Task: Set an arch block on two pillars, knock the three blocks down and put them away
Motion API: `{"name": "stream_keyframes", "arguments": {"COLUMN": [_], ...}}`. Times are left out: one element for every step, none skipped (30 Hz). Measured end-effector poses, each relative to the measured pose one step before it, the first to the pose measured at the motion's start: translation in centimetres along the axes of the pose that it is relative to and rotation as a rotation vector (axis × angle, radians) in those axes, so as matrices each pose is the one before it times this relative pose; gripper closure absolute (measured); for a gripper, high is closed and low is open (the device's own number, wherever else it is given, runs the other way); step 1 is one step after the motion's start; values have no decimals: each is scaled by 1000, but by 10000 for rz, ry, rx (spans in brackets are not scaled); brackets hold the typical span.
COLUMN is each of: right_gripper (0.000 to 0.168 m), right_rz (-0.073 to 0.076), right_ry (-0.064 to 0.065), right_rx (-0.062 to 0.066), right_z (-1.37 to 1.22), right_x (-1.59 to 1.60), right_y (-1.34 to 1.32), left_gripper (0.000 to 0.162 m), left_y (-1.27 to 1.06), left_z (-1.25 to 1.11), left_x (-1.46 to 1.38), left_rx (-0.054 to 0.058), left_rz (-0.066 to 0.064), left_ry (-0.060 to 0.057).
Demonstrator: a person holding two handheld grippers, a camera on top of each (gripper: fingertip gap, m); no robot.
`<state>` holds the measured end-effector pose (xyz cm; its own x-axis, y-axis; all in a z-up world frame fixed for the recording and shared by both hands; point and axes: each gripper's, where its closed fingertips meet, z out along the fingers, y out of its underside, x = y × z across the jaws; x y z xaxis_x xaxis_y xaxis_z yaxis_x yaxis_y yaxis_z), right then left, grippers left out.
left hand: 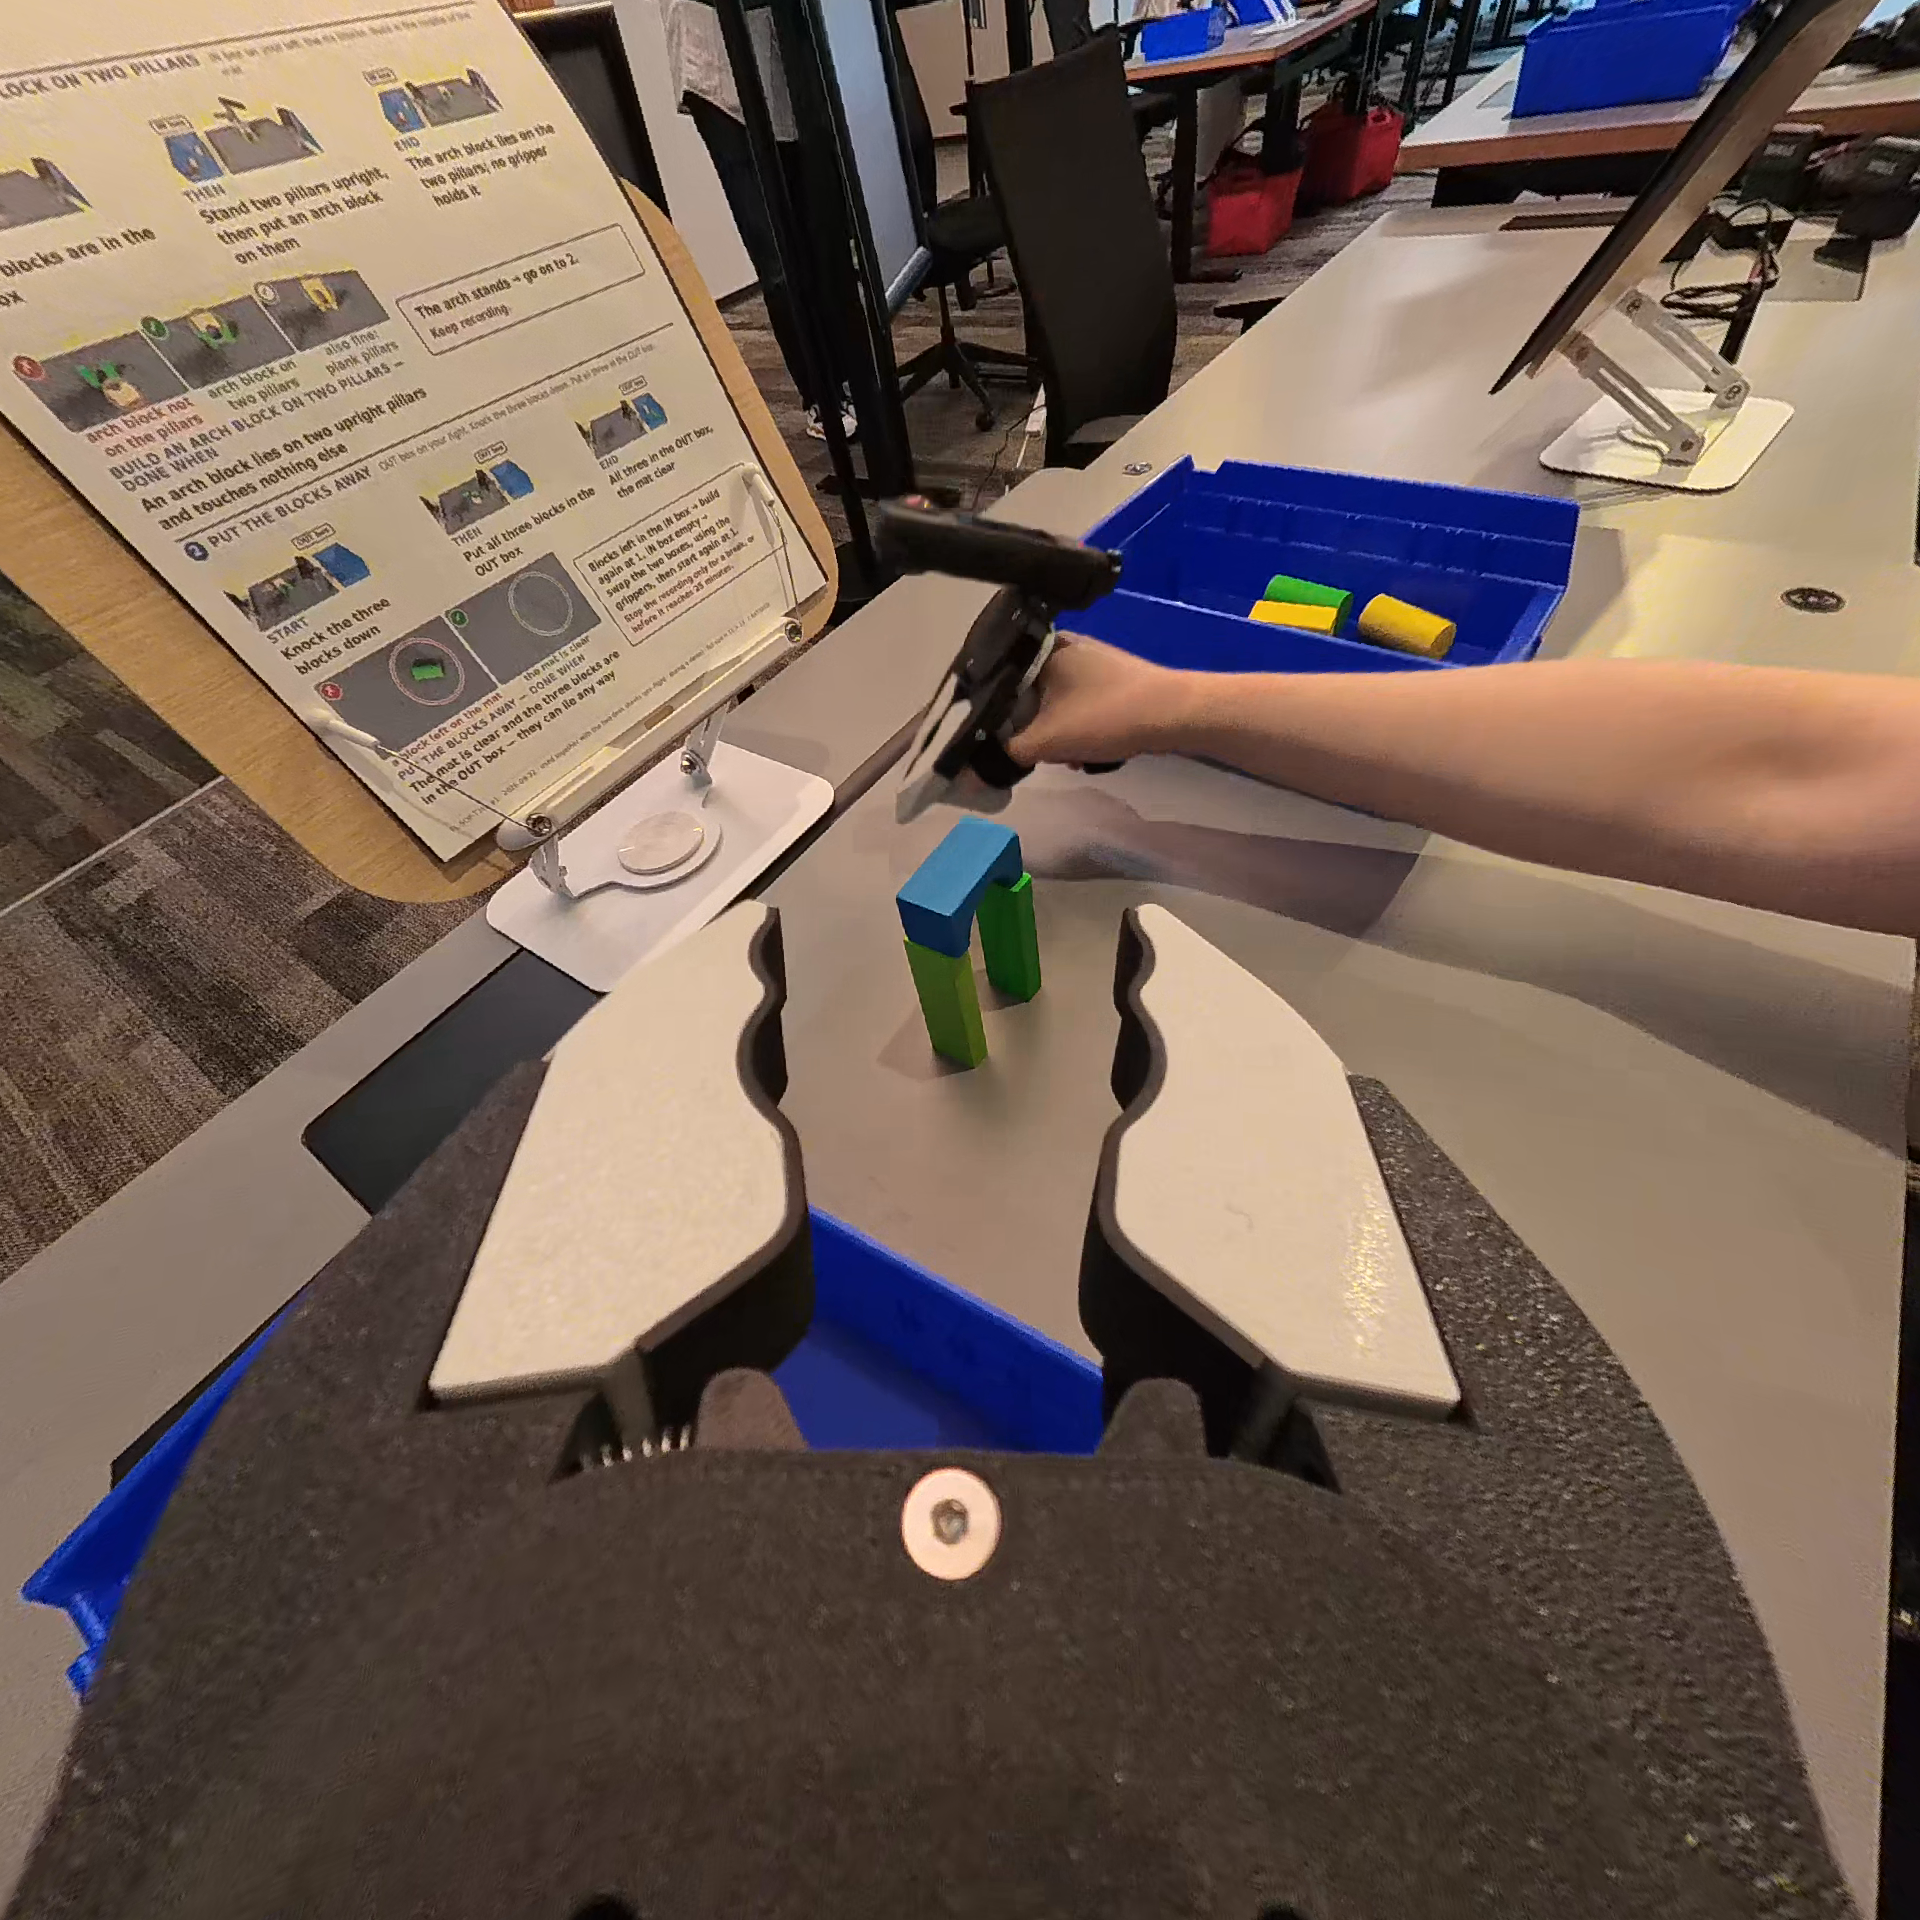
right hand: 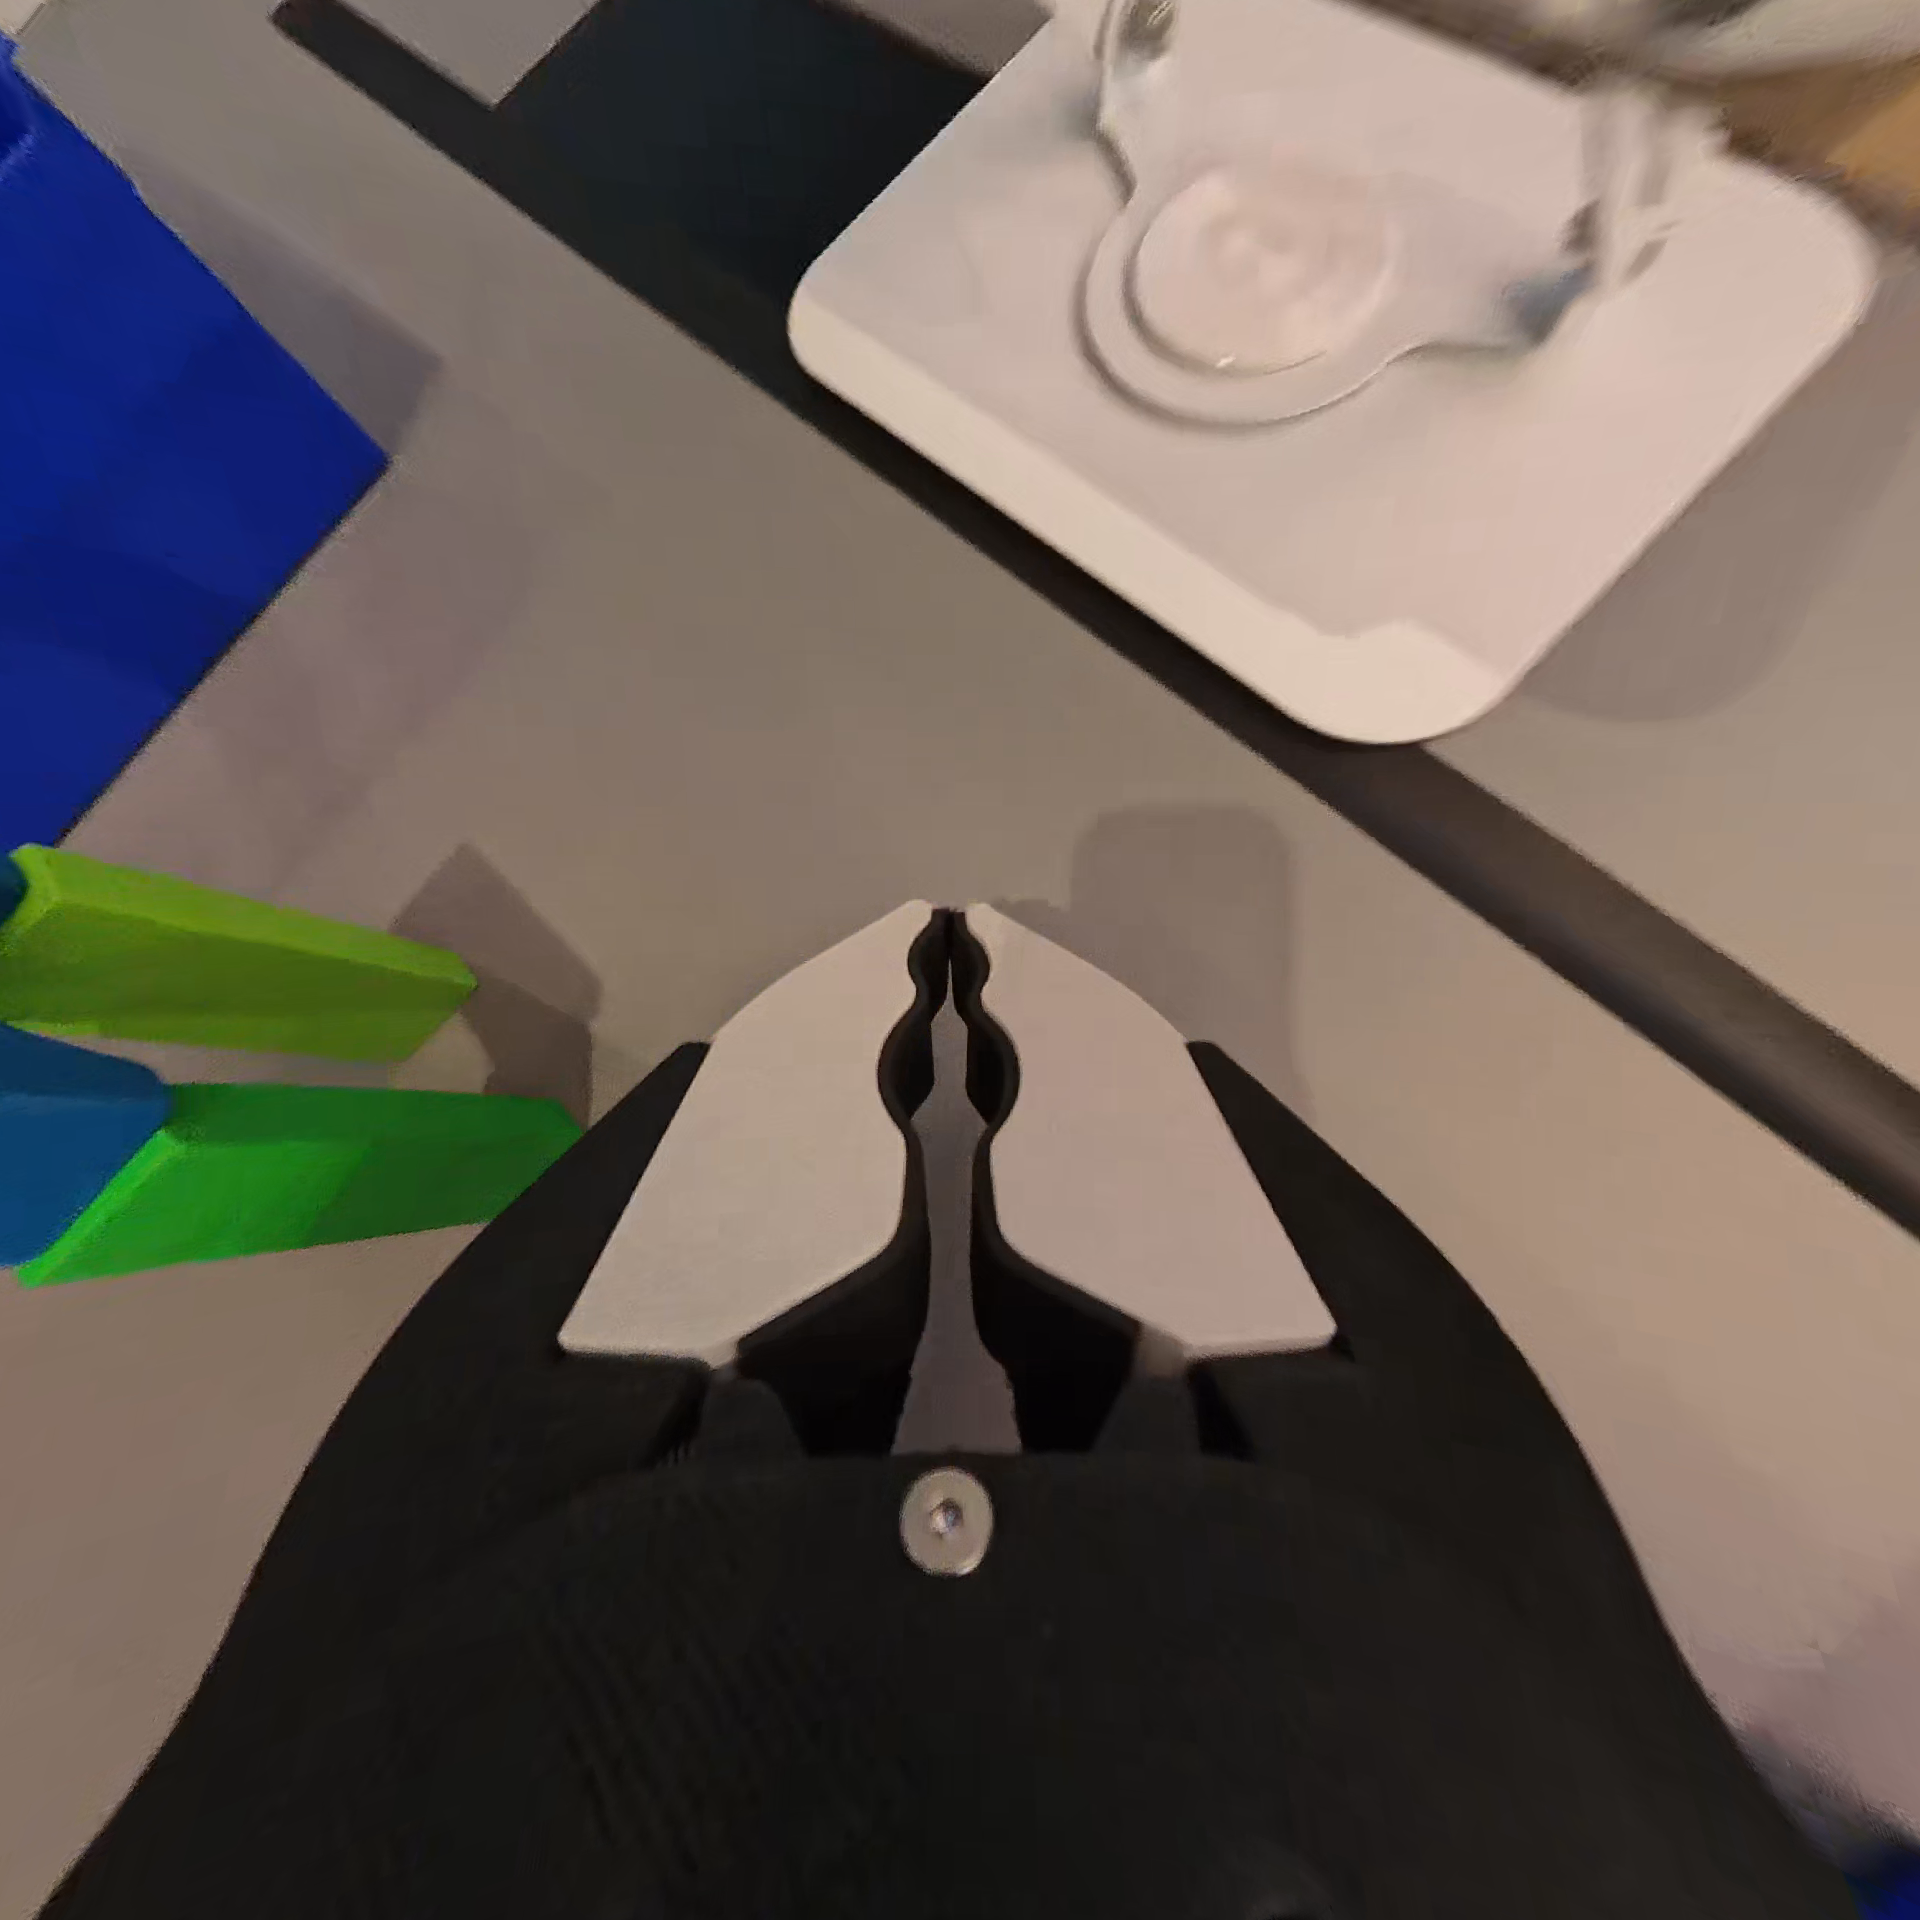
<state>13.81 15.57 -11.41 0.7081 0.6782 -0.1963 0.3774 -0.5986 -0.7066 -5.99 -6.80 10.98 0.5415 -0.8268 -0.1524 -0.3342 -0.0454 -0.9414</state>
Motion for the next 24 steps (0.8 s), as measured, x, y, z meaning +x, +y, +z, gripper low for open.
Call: {"name": "stream_keyframes", "arguments": {"right_gripper": [167,167,167,167,167,167,167,167,167,167,167,167,167,167,167,167,167,167,167,160,150,140,133,122], "right_rz": [-22,-133,-313,-553,-764,-891,-895,-691,-407,-235,-142,-63,-54,-114,-195,-256,-291,-265,-130,0,135,269,193,103], "right_ry": [-278,-353,-354,-469,-721,-989,-1003,-410,114,113,-39,-33,51,150,240,286,225,124,58,-54,-177,-398,-610,-528], "right_rx": [-125,-83,-89,-84,-57,-16,-4,-80,-152,-92,94,193,157,108,88,90,159,200,119,96,153,158,169,54], "right_z": [739,682,632,618,576,559,541,512,297,29,-198,-378,-494,-565,-589,-579,-524,-471,-379,-251,-64,140,357,568], "right_x": [-852,-1148,-1329,-1680,-2187,-2669,-2678,-1688,-705,-502,-555,-439,-277,-164,-99,-126,-325,-596,-813,-1087,-1400,-1879,-2345,-2319], "right_y": [180,35,-34,-78,-157,-228,-240,-227,-231,-344,-565,-702,-646,-569,-503,-441,-429,-322,-44,166,310,462,557,714], "left_gripper": [101,101,101,101,101,102,102,102,102,102,102,102,102,102,102,102,102,102,102,101,101,100,99,98], "left_y": [18,15,9,-7,-17,-14,-14,3,30,46,31,26,11,-1,-2,18,82,170,281,363,386,373,306,249], "left_z": [-44,-52,-60,-59,-73,-66,-49,-38,-34,-23,-17,-14,-22,-18,-11,3,15,55,64,98,112,112,107,91], "left_x": [-8,-28,-30,-42,-35,-5,26,14,-5,-5,-5,-13,10,30,40,42,69,75,68,51,105,143,152,186], "left_rx": [-3,-4,4,9,12,18,10,-1,-17,-26,-24,-20,-7,-8,-12,-26,-62,-118,-196,-261,-292,-302,-273,-247], "left_rz": [6,-7,-7,-6,-14,-14,-9,-4,-3,-5,-5,-2,0,2,5,10,4,4,19,44,85,150,209,237], "left_ry": [1,1,-3,-10,-11,12,26,10,-3,-4,-6,-11,-11,2,-3,-2,6,6,-25,-67,-72,-89,-135,-119]}}
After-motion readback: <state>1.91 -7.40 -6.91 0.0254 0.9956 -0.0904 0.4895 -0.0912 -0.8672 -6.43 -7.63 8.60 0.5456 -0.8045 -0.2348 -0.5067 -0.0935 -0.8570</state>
